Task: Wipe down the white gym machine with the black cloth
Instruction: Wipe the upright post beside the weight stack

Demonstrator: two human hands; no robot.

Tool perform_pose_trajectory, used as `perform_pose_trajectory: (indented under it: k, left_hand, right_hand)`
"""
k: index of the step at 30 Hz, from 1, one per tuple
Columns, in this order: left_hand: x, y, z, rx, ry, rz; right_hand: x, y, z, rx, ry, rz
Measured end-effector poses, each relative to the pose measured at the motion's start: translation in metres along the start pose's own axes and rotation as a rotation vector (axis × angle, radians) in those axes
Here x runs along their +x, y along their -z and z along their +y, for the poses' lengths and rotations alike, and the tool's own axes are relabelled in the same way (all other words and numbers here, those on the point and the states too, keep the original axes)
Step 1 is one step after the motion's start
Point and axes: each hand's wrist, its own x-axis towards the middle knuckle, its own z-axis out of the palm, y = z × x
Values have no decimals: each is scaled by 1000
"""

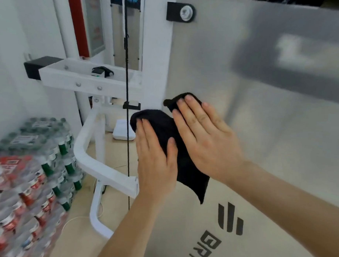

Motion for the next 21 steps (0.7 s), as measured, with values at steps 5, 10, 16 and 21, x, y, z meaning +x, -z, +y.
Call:
perform_pose_trajectory:
  k: [5, 10, 16, 21]
  left_hand:
    - [-10, -7, -19, 88, 128, -99]
    - [13, 23, -25, -190, 194, -103]
    - [64, 33, -13, -562, 559, -121]
    - [91, 11, -40, -810, 678, -201]
  right_hand:
    - [-22, -23, -28, 13, 141, -101]
    - [-3, -18, -33, 101, 79, -63]
    - [7, -26, -36, 80, 44, -51]
    - [9, -38, -53, 33, -6, -14]
